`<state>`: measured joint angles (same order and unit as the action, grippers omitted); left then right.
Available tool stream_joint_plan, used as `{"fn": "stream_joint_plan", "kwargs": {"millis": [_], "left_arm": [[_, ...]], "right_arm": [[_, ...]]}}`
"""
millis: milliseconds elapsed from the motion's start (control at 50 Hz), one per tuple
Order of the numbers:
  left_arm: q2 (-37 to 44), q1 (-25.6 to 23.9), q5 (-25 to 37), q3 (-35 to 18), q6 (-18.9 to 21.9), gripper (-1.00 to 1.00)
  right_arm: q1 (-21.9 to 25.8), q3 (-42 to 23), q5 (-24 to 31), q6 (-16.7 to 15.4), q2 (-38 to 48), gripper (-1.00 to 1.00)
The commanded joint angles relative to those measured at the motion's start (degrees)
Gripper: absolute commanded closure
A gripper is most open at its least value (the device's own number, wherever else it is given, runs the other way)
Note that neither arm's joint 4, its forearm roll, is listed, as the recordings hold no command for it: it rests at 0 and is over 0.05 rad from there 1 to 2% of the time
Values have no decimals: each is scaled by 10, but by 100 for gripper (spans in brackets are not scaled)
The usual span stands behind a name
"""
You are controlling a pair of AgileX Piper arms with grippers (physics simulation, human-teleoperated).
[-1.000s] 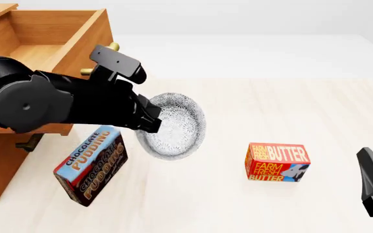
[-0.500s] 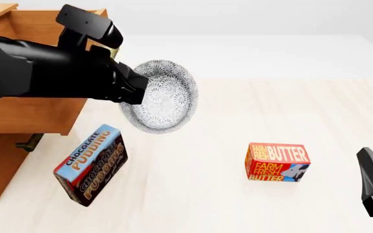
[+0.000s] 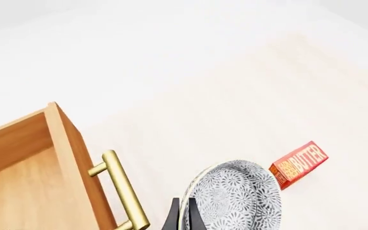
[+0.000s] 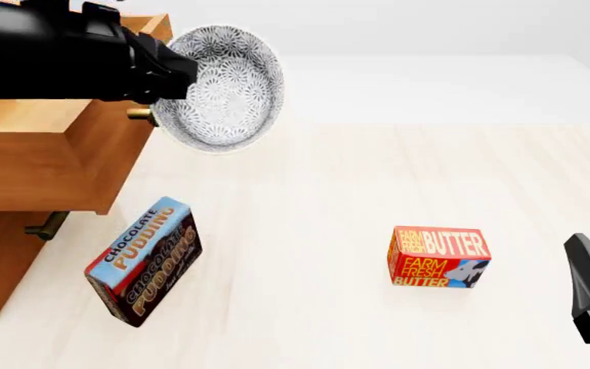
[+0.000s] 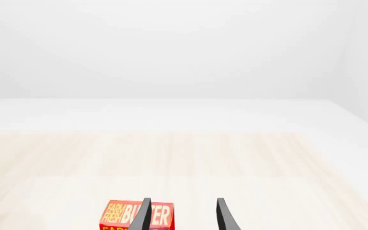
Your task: Put the bowl in the top drawer of the cabinet.
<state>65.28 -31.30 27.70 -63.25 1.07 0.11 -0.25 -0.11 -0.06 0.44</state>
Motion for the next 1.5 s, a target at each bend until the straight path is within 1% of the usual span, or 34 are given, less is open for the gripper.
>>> {"fn": "stream_joint_plan", "kwargs": {"millis": [20,80,100,240,480,800,860,920,940,980,1000,1100,1140,1180,1200,1260,1280,1320,1340,1360,1380,1400,1420,1480,1500], "left_arm": [[-1,47,7,-32,0,100],[-1,47,7,-32,0,100],[1,56,7,-41,-1,100],[5,75,8,-59,2,100],[5,109,7,-79,2,100],[11,197,-5,-96,14,100],[10,205,-6,-94,12,100],[13,223,-12,-92,10,100],[16,231,-11,-95,3,100],[16,235,-11,-96,0,100],[21,250,-13,-97,-1,100],[26,269,-15,-102,-8,100],[30,279,-14,-104,-18,100],[31,282,-15,-103,-18,100],[35,287,-13,-104,-32,100],[38,293,-13,-106,-28,100],[40,304,-15,-107,-20,100],[44,309,-14,-109,-26,100],[50,322,-13,-109,-15,100],[49,322,-17,-107,-15,100],[55,325,-14,-107,-31,100],[55,325,-14,-108,-31,100],[56,327,-18,-105,-22,100],[59,330,-20,-104,-28,100],[60,334,-22,-102,-25,100]], "right_arm": [[0,0,0,0,0,-100],[0,0,0,0,0,-100],[0,0,0,0,0,-100],[0,0,0,0,0,-100],[0,0,0,0,0,-100],[0,0,0,0,0,-100],[0,0,0,0,0,-100],[0,0,0,0,0,-100],[0,0,0,0,0,-100],[0,0,0,0,0,-100],[0,0,0,0,0,-100],[0,0,0,0,0,-100],[0,0,0,0,0,-100],[0,0,0,0,0,-100],[0,0,0,0,0,-100],[0,0,0,0,0,-100],[0,0,0,0,0,-100],[0,0,0,0,0,-100],[0,0,0,0,0,-100],[0,0,0,0,0,-100],[0,0,0,0,0,-100],[0,0,0,0,0,-100],[0,0,0,0,0,-100],[0,0,0,0,0,-100],[0,0,0,0,0,-100]]}}
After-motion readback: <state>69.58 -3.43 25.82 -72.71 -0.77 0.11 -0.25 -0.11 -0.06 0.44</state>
